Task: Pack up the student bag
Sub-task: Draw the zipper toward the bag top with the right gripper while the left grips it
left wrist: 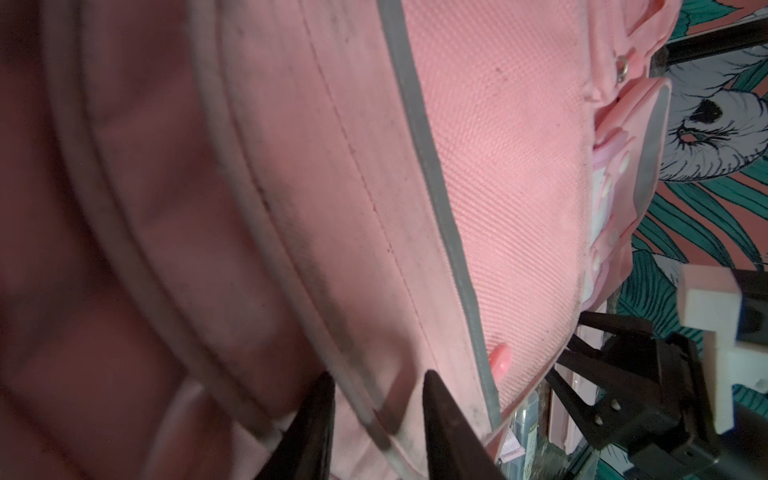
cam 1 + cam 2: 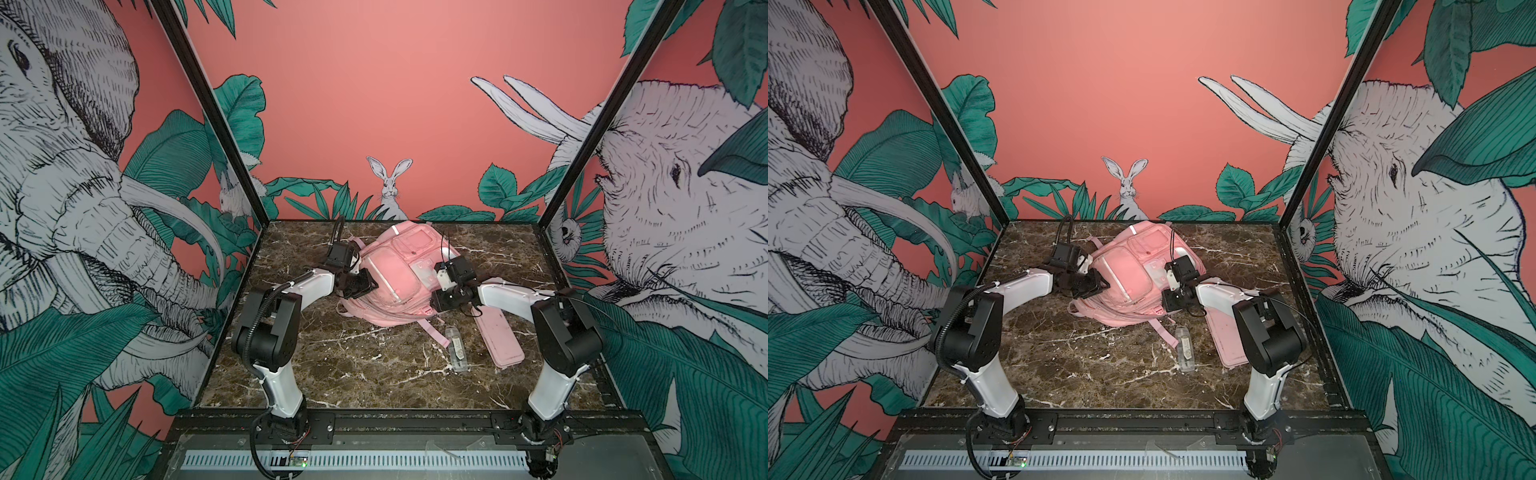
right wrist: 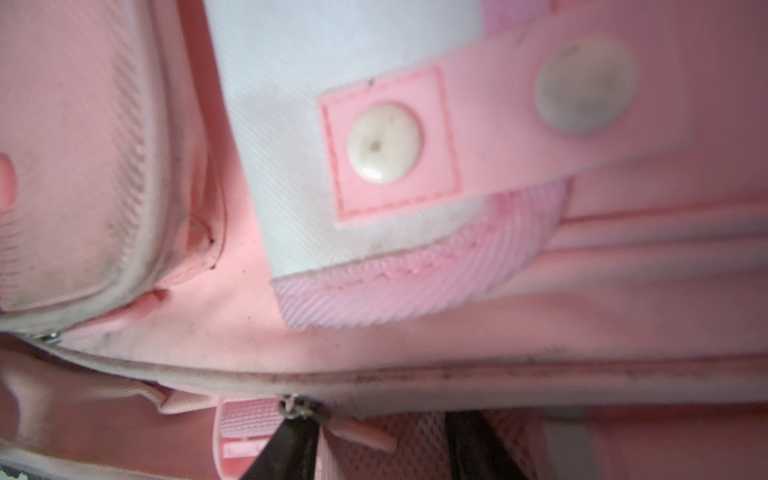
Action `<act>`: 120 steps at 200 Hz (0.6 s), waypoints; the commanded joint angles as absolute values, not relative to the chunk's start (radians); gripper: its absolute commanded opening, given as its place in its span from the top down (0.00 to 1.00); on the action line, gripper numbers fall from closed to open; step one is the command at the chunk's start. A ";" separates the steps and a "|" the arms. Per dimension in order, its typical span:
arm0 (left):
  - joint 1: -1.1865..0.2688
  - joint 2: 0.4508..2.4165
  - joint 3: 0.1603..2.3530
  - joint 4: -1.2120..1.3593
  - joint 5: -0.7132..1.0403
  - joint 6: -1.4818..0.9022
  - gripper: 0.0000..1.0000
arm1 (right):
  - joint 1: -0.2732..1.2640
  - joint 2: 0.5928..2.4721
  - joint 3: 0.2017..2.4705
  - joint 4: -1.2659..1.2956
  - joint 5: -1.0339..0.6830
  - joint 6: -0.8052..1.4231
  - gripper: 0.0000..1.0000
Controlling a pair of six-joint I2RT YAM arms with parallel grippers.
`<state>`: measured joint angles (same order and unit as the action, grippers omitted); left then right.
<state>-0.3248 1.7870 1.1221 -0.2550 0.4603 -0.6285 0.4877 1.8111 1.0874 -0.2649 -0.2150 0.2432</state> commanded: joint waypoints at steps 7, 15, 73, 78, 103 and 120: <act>-0.328 1.792 1.101 -0.244 0.466 -0.630 0.66 | 0.485 1.854 1.084 -0.237 -0.240 0.250 0.66; -0.327 1.795 1.101 -0.245 0.466 -0.629 0.67 | 0.485 1.851 1.080 -0.236 -0.244 0.250 0.71; -0.327 1.797 1.111 -0.250 0.453 -0.633 0.81 | 0.486 1.750 1.015 -0.237 -0.249 0.246 0.89; -0.327 1.798 1.110 -0.249 0.453 -0.635 0.82 | 0.486 1.738 1.011 -0.238 -0.250 0.246 0.90; -0.327 1.800 1.107 -0.246 0.450 -0.643 0.89 | 0.488 1.691 0.993 -0.250 -0.261 0.245 0.94; -0.327 1.799 1.101 -0.236 0.449 -0.653 0.92 | 0.491 1.664 0.985 -0.262 -0.261 0.244 0.95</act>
